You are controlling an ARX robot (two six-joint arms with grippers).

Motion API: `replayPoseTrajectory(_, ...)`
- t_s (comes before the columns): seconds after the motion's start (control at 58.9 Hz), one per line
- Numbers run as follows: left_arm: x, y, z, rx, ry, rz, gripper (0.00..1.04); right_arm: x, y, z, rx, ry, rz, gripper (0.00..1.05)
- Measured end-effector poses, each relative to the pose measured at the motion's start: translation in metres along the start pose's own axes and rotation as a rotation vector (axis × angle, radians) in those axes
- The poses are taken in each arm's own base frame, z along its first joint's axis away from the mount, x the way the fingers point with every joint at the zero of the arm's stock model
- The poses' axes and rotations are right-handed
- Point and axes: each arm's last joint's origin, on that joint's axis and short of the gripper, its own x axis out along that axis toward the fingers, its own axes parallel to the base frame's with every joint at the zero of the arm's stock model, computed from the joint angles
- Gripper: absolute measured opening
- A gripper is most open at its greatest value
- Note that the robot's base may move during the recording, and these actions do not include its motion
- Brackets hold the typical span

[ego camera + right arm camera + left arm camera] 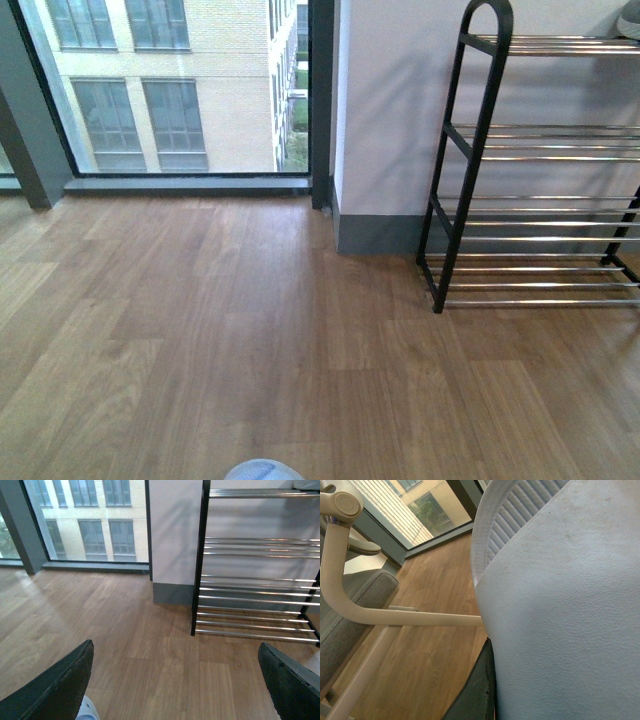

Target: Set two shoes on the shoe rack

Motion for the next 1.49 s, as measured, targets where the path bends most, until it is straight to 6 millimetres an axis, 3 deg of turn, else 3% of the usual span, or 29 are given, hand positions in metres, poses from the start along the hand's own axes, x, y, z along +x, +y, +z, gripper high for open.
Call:
replayPoseTrajectory(0.492,0.0,0.0,-0.001,0.0,0.004,0.002,0.02,0.0,0.0,0.0,0.0,0.0,0.004,0.95)
replayPoseTrajectory(0.611,0.0,0.0,-0.001,0.001,0.004,0.002,0.02,0.005,-0.001,-0.001,0.097,0.031,0.176,0.95)
replayPoseTrajectory(0.746,0.0,0.0,-0.001,0.0,0.004,0.002,0.02,0.032,-0.002,-0.002,0.144,0.056,0.111,0.95)
replayPoseTrajectory(0.916,0.0,0.0,-0.001,0.0,0.004,0.001,0.02,0.102,0.006,-0.018,0.085,0.175,0.05,0.95)
replayPoseTrajectory(1.018,0.0,0.0,-0.001,0.0,0.004,0.002,0.02,0.15,0.008,-0.055,0.028,0.344,0.01,0.95)
replayPoseTrajectory(1.086,0.0,0.0,-0.001,0.0,0.004,0.002,0.02,0.172,0.011,-0.096,-0.011,0.513,0.02,0.95)
replayPoseTrajectory(1.272,0.0,0.0,-0.001,0.0,0.004,0.002,0.02,0.187,0.025,-0.18,-0.094,0.795,0.129,0.95)
replayPoseTrajectory(1.493,0.0,0.0,-0.001,0.001,0.004,0.001,0.02,0.186,0.035,-0.244,-0.114,0.986,0.269,0.95)
